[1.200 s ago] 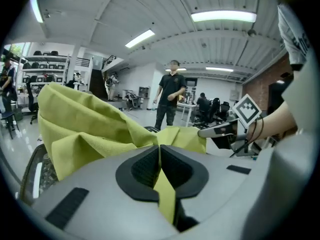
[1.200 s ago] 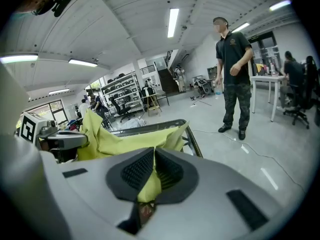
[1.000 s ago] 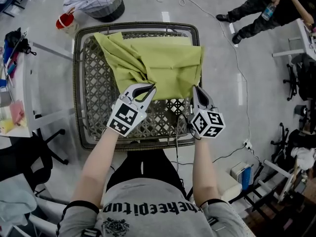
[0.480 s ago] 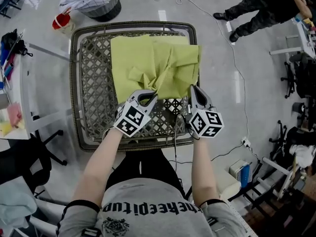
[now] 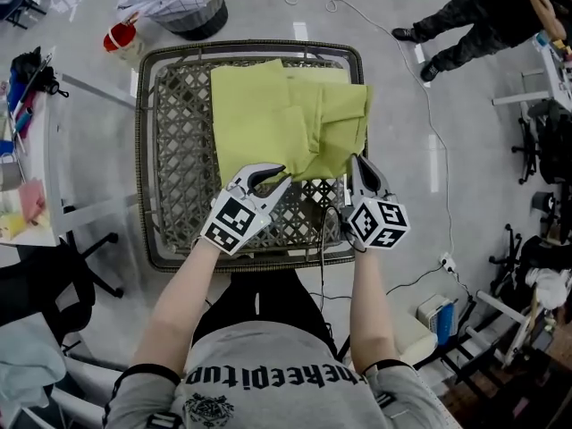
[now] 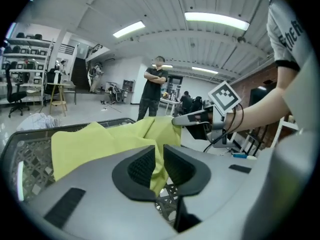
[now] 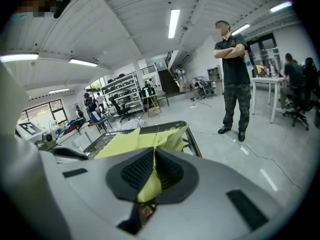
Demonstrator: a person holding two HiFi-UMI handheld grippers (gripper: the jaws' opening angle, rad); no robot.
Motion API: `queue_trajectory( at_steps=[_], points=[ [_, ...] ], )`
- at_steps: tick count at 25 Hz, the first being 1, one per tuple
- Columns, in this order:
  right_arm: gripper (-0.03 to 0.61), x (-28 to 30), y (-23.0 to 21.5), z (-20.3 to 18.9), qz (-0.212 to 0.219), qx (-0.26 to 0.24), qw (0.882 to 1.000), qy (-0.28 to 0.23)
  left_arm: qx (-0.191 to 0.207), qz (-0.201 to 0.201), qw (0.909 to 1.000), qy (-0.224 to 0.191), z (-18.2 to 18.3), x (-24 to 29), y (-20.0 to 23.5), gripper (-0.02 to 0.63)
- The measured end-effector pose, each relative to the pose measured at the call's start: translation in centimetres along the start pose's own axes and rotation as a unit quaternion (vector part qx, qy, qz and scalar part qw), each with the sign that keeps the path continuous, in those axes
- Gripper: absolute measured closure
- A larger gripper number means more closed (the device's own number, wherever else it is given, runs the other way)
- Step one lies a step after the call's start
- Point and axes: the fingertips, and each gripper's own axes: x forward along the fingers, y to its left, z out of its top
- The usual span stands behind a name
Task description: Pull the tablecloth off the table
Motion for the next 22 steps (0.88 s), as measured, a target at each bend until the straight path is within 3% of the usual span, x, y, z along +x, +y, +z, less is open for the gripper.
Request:
queue_trajectory(
  at_steps=[4,10,22],
  points=[
    [0.561,0.0,0.8,0.4,0.006,-0.006,1.000,-0.003,-0.031,0.046,0.9978,-0.037,1.3,-1.6,2.2,0.588],
    [0.561,0.0,3.2,1.8,0.032,-0.037,0.999,-0.015,-0.050,0.108,0.9904,-0.070,2.5,-4.4,4.8,0.592],
    [0.561,1.9,12.9,3.5,0.133,-0.129,0.983,-0.017,-0.062,0.161,0.9813,-0.085,1.9,-9.2,6.6,0.592]
  ],
)
